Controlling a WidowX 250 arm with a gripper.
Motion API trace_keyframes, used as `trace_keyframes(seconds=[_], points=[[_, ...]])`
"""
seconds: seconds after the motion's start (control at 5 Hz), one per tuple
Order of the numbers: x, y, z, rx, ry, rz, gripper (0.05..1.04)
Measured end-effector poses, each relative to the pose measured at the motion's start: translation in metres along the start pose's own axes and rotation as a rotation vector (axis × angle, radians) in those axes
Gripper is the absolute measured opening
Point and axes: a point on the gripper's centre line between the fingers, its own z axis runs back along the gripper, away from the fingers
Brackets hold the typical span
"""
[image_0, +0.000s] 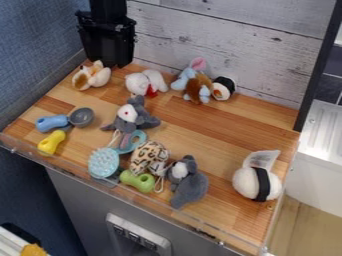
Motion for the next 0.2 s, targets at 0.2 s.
trace_keyframes(seconds=[0.2], points=[[0.0011, 0.0011, -0.0055, -0.012, 0.023, -0.095, 0.997]])
